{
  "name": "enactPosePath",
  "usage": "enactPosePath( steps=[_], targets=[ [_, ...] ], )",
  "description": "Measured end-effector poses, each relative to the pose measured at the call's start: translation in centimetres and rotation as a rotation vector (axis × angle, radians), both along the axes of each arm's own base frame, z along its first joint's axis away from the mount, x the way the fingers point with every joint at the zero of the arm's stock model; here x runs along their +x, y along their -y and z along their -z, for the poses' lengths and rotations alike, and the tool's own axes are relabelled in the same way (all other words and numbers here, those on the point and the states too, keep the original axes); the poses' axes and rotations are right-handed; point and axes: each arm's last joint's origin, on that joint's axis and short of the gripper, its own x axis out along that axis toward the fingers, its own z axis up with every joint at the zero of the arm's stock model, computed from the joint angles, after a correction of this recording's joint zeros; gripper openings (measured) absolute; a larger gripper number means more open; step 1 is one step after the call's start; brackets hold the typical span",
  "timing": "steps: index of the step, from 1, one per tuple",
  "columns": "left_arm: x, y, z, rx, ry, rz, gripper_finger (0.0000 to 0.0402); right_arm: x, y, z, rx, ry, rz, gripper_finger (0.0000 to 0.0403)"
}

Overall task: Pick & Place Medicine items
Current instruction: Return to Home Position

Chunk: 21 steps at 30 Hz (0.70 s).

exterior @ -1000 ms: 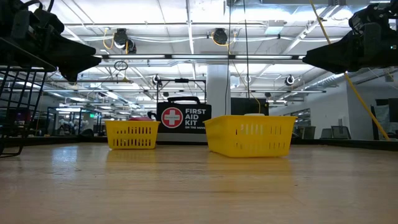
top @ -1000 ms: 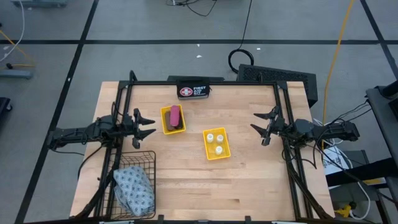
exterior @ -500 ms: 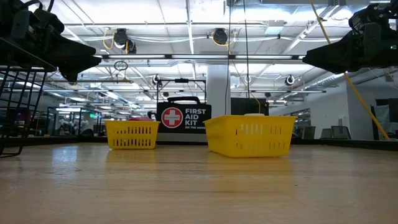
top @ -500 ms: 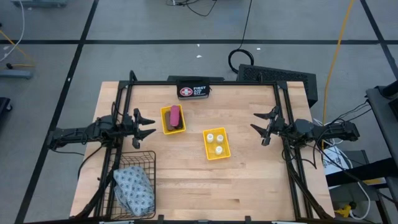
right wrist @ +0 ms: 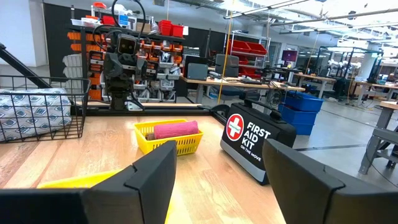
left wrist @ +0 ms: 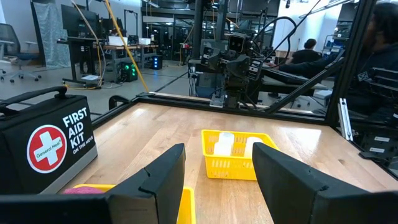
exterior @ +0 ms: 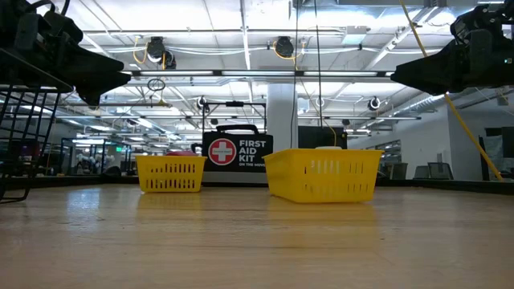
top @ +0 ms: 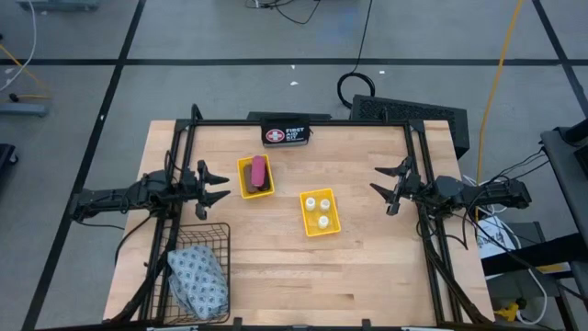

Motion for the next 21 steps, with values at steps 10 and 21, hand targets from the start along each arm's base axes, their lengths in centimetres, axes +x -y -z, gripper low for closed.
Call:
enactPosePath(
  steps=[10, 21],
  targets=[
    [0.0, 0.0, 0.0, 0.0, 0.0, 0.0, 0.0198, 0.0, 0.0, 0.0, 0.0, 0.0, 0.0, 0.023],
    [0.0, 0.0, 0.0, 0.0, 0.0, 0.0, 0.0198, 0.0, 0.0, 0.0, 0.0, 0.001, 0.0, 0.0232]
  ],
)
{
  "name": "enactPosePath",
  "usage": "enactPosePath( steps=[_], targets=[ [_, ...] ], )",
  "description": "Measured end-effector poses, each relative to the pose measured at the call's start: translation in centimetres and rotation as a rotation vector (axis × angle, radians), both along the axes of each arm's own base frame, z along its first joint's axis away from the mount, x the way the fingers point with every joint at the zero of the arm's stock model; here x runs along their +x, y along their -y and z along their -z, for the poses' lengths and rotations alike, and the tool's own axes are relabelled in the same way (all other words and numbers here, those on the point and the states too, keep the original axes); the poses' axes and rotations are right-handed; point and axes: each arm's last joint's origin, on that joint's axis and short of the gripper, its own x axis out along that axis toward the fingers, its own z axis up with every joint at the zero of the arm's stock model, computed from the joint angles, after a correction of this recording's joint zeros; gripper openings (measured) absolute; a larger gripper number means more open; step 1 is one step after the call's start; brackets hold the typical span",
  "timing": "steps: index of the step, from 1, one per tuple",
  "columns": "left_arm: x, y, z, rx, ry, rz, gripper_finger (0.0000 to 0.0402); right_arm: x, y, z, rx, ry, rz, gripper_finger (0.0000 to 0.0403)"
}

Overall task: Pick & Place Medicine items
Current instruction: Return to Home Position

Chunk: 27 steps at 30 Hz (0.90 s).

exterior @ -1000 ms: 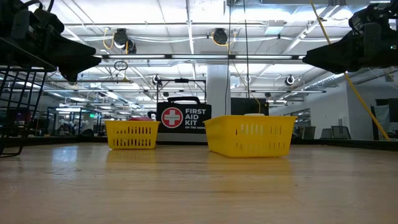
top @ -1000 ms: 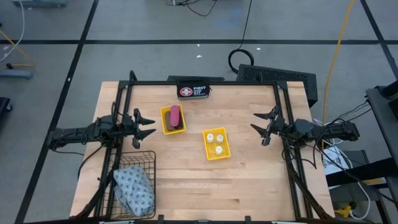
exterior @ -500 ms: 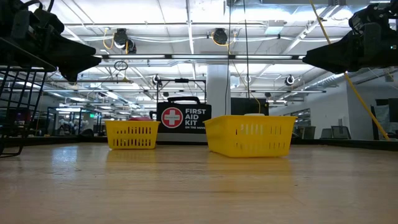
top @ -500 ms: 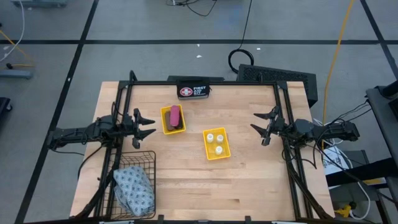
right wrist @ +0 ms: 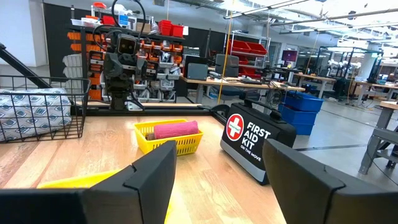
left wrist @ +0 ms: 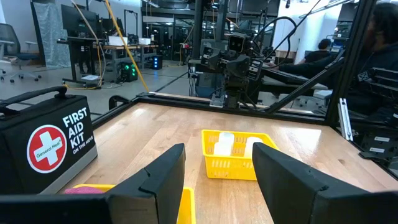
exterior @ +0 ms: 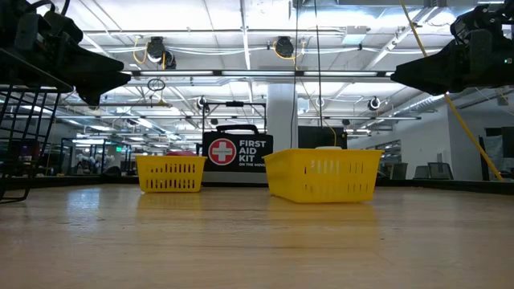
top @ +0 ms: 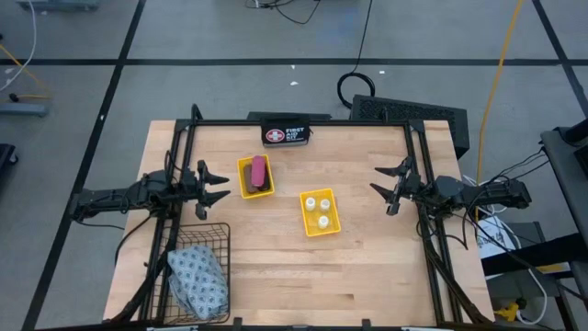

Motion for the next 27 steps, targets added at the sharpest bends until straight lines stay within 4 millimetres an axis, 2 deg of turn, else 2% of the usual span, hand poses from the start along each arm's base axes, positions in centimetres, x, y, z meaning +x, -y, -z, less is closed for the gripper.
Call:
enactPosePath(
  steps=[27],
  targets=[
    [0.0, 0.0, -0.01, 0.0, 0.001, 0.0, 0.0198, 0.0, 0.0, 0.01, 0.0, -0.001, -0.001, 0.0227]
  ],
)
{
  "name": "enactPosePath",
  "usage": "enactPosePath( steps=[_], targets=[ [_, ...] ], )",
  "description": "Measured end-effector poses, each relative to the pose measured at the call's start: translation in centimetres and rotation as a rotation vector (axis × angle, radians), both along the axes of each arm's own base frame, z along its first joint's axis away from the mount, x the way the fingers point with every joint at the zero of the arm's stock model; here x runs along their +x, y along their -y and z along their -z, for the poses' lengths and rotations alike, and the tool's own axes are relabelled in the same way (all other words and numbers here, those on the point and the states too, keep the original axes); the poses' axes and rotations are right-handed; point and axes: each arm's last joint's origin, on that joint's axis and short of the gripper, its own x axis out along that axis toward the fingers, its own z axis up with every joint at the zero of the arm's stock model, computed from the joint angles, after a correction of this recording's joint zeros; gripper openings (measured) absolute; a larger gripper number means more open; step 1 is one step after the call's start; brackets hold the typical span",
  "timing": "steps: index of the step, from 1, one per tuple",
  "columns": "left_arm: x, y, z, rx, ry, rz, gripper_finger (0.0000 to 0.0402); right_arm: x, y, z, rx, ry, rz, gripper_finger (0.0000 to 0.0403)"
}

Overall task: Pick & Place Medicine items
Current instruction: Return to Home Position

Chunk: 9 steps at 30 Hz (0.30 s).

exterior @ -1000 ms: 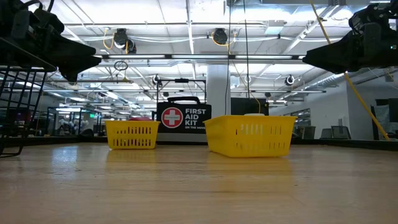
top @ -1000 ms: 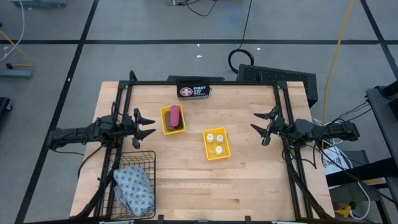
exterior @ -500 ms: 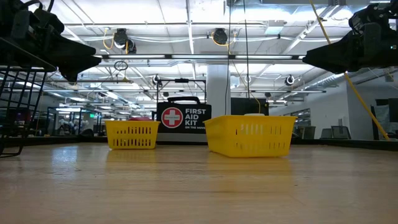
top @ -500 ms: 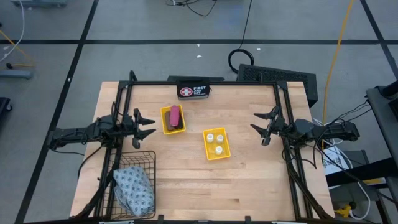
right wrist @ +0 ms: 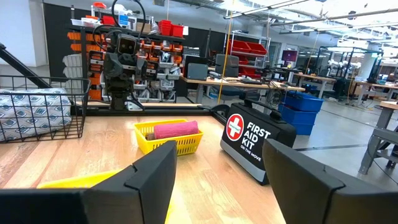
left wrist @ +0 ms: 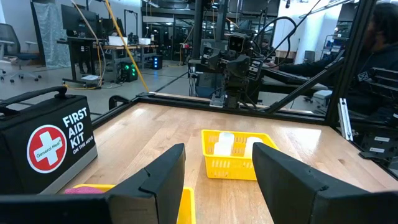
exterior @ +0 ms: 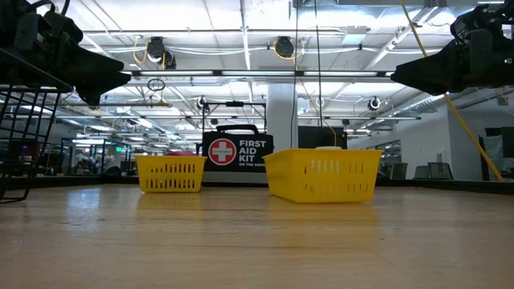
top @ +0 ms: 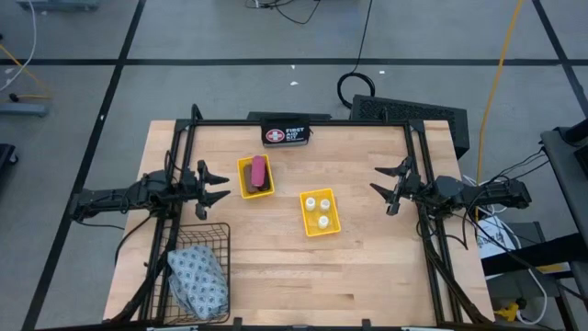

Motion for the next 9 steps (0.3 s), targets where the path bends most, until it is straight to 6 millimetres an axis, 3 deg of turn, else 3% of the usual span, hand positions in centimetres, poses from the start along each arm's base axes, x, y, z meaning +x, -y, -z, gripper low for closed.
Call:
enactPosePath(
  steps=[9],
  targets=[
    [0.0, 0.0, 0.01, 0.0, 0.0, 0.0, 0.0198, 0.0, 0.0, 0.0, 0.0, 0.0, 0.001, 0.0232]
  ],
)
